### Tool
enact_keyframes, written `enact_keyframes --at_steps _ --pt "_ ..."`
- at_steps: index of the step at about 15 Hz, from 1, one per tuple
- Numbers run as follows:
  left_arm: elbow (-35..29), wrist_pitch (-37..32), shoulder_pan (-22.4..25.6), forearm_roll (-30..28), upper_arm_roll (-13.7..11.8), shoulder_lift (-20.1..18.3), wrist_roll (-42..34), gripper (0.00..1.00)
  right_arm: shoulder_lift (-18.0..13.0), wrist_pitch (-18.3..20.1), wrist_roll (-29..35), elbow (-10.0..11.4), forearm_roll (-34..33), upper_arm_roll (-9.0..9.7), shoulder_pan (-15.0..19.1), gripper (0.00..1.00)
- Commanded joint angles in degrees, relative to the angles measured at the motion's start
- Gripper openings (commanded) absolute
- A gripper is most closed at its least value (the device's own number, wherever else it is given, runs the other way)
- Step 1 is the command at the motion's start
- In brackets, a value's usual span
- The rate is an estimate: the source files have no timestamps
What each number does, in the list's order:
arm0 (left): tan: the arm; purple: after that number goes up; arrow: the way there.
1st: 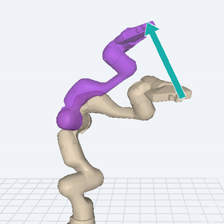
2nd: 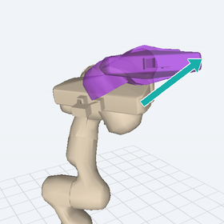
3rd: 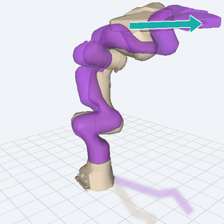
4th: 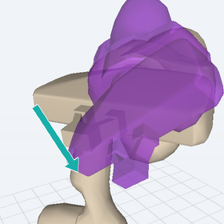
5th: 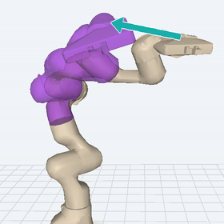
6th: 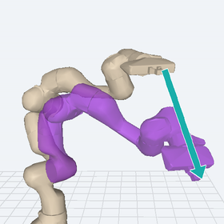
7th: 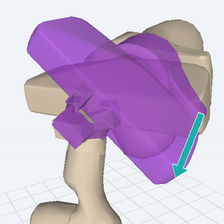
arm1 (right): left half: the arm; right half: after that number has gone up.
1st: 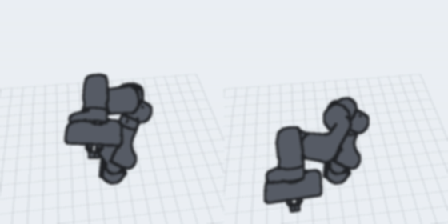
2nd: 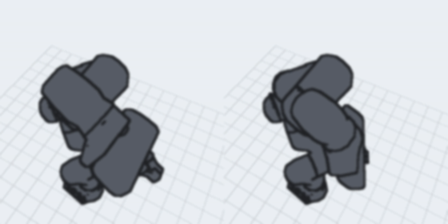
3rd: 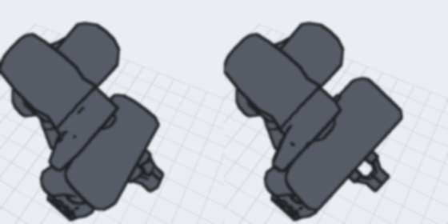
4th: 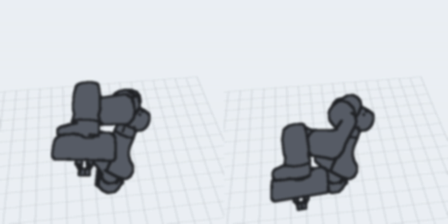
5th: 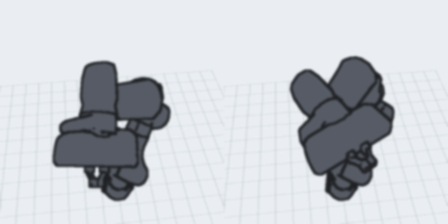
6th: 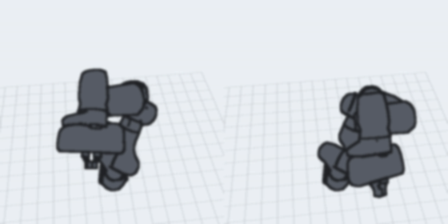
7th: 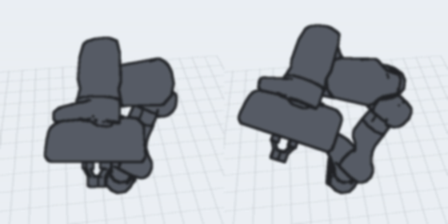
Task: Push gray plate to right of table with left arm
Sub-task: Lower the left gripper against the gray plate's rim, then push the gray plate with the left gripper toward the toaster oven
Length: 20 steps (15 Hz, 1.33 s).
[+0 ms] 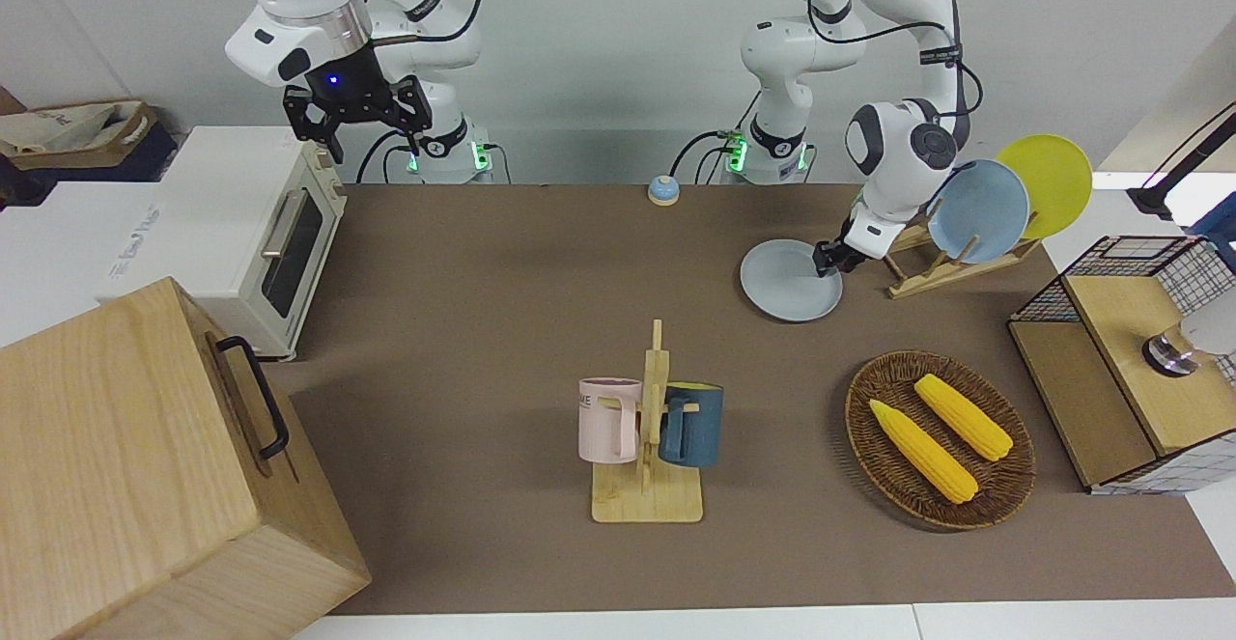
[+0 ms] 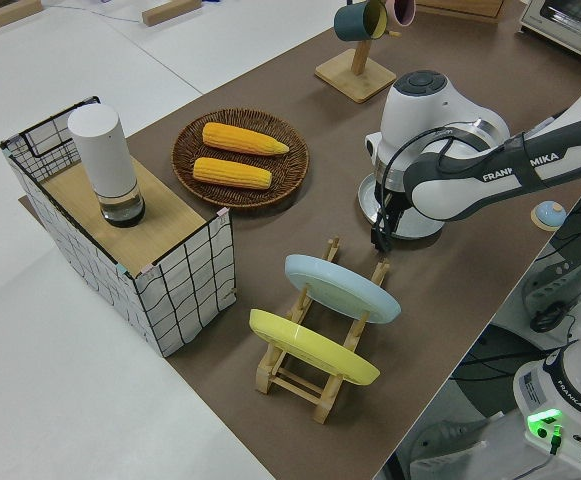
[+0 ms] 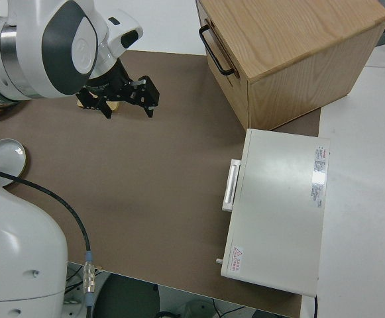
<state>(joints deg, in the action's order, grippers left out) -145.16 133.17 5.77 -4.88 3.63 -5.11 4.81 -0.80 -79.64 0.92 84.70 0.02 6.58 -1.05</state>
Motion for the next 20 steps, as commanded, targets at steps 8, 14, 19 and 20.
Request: enact_keyframes --at_steps 8,14,19,20 --pt "-0.82 0.86 0.03 -2.68 -0.03 -0.25 -2.43 0.0 -0.17 0.89 0.75 -0.5 0.33 0.98 1.14 0.983" --pt "-0.39 1.3 -0.58 -2.68 0.67 2.11 -2.26 0.0 -0.17 0.89 0.75 -0.5 0.33 0.98 1.14 0.983" --pt "0.67 0.77 -1.19 -2.77 1.03 2.38 -0.07 0.0 -0.17 0.89 0.75 -0.5 0.33 0.98 1.14 0.983" --pt "0.85 0.86 -2.15 -2.77 1.03 2.56 1.16 0.0 -0.17 0.89 0.75 -0.5 0.33 0.98 1.14 0.983"
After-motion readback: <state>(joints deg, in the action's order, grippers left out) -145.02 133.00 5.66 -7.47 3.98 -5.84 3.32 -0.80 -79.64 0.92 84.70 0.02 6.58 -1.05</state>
